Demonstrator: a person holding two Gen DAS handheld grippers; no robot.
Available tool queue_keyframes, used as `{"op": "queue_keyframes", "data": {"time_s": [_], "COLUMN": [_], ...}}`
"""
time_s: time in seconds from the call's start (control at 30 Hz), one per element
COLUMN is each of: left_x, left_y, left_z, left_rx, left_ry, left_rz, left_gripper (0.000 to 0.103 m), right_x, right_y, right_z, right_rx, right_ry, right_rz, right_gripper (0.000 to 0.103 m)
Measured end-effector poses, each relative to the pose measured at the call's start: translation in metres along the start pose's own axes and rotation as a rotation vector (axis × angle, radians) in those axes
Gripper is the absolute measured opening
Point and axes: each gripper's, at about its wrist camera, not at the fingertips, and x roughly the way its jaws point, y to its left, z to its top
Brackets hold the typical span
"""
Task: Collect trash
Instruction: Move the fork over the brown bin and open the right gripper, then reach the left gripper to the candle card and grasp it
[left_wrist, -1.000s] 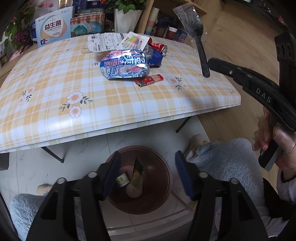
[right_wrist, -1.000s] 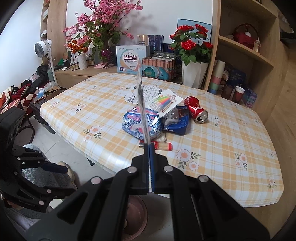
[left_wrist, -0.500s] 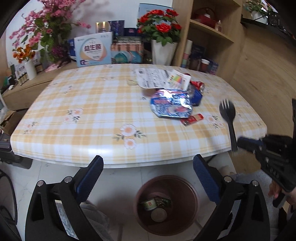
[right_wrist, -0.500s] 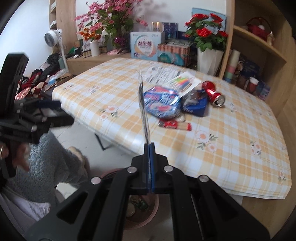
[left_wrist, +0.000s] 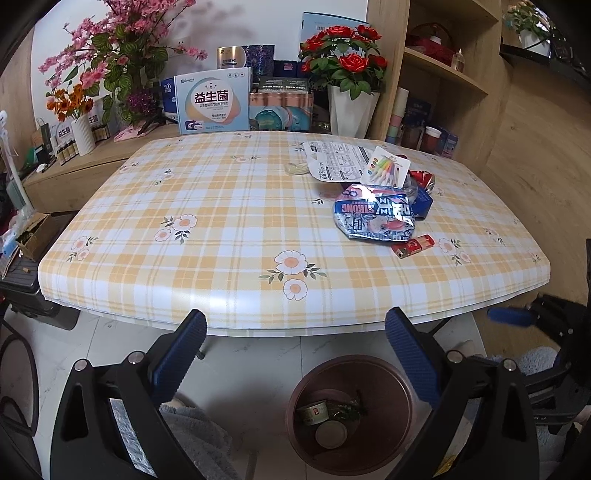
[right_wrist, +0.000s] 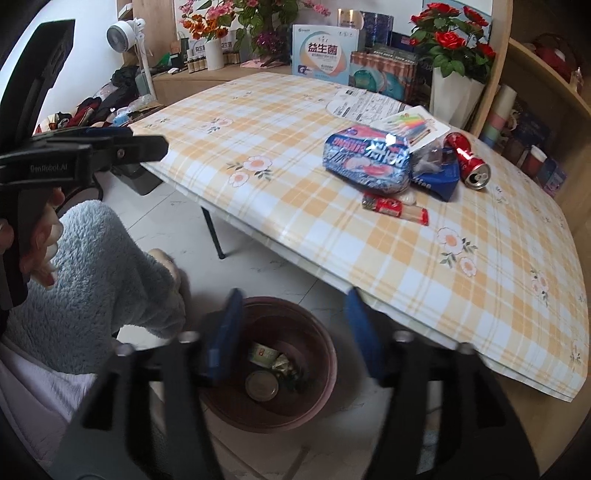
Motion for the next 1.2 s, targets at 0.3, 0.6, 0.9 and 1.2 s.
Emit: {"op": "queue_keyframes", "data": {"time_s": [0.3,0.6,0.9,1.2], "left_x": [0.01,0.032,0.07,0.114], "left_y": [-0.003,-0.021,-0.052,-0.064], "left_z": [0.001,0.026,0.057,0.075], "left_rx": [0.003,0.065,0.148,0.184], "left_ry": [0.033,0.045,0.072,0.12], "left_rz": [-0.016,-0.034,-0.061,-0.087], "left_gripper": [0.095,0.095,0.095,0.095], "right_x": [-0.003,0.015,0.033,0.053], "right_y": [-0.034,-0.069,-0.101,-0.115], "right_z": [0.009,0.015,0.016,0.019], "right_rx": [0.038,0.08,0.168,0.208], "right_ry": [-0.03,-0.007,0.019,0.051], "right_rz": [-0.163,-0.236,-0.244,-0.232], "right_gripper": [0.097,0.097,0.097,0.097]}}
